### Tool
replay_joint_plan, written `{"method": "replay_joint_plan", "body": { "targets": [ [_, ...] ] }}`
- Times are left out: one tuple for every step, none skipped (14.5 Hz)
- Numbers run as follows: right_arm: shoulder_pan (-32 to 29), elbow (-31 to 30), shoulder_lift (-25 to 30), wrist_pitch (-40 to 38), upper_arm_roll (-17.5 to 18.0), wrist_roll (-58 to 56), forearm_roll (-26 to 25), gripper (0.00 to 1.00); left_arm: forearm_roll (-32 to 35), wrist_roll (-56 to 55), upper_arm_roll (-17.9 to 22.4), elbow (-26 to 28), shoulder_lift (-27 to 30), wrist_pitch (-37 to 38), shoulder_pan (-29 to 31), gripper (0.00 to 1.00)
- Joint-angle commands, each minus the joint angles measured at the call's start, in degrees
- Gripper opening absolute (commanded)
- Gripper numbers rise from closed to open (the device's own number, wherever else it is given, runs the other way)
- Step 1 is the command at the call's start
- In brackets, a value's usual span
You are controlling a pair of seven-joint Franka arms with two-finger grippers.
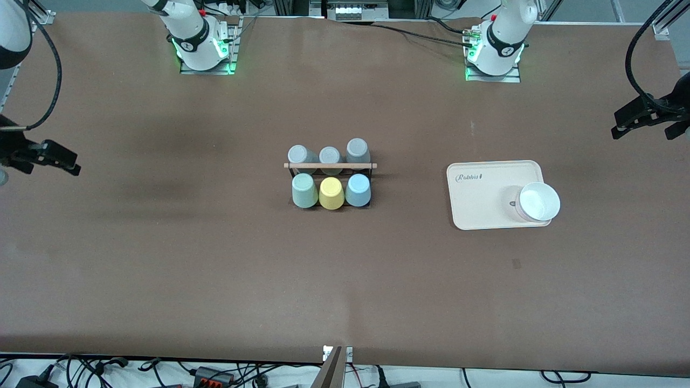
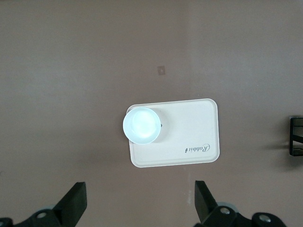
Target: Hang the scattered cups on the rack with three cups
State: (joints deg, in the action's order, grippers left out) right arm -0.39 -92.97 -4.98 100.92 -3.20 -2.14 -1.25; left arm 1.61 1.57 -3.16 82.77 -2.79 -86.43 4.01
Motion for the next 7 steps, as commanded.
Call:
{"method": "replay_joint_plan", "body": {
  "targets": [
    [0.5, -5.6, 4.4, 2.0, 0.3, -0.4, -0.7, 1.0, 0.5, 0.9, 0.1, -1.2, -0.1, 1.2, 0.3, 1.0],
    [0.5, -5.0, 4.4, 1.2, 0.4, -0.1, -0.7, 1.0, 0.8, 0.8, 0.1, -1.2, -0.1, 1.1, 0.3, 1.0],
    [0.5, -4.7, 4.4, 0.0, 0.4, 0.0, -0.7, 1.0, 0.9, 0.6, 0.0, -1.2, -0.2, 1.1, 0.2, 1.0],
    [0.3, -4.2, 4.6, -0.8, 0.4, 0.0, -0.6, 1.0, 0.8, 0.5, 0.0, -1.2, -0.2, 1.1, 0.2, 1.0],
    [0.5, -4.1, 4.7, -0.9, 0.5, 0.0, -0.6, 1.0, 0.4, 0.7, 0.2, -1.2, -0.2, 1.1, 0.3, 1.0],
    [0.6, -4.1, 4.7, -0.9, 0.6, 0.0, -0.6, 1.0, 0.3, 0.7, 0.3, -1.2, -0.2, 1.1, 0.3, 1.0],
    [0.7, -4.3, 4.7, -0.9, 0.6, 0.0, -0.6, 1.0, 0.3, 0.7, 0.2, -1.2, -0.2, 1.1, 0.2, 1.0]
  ]
}}
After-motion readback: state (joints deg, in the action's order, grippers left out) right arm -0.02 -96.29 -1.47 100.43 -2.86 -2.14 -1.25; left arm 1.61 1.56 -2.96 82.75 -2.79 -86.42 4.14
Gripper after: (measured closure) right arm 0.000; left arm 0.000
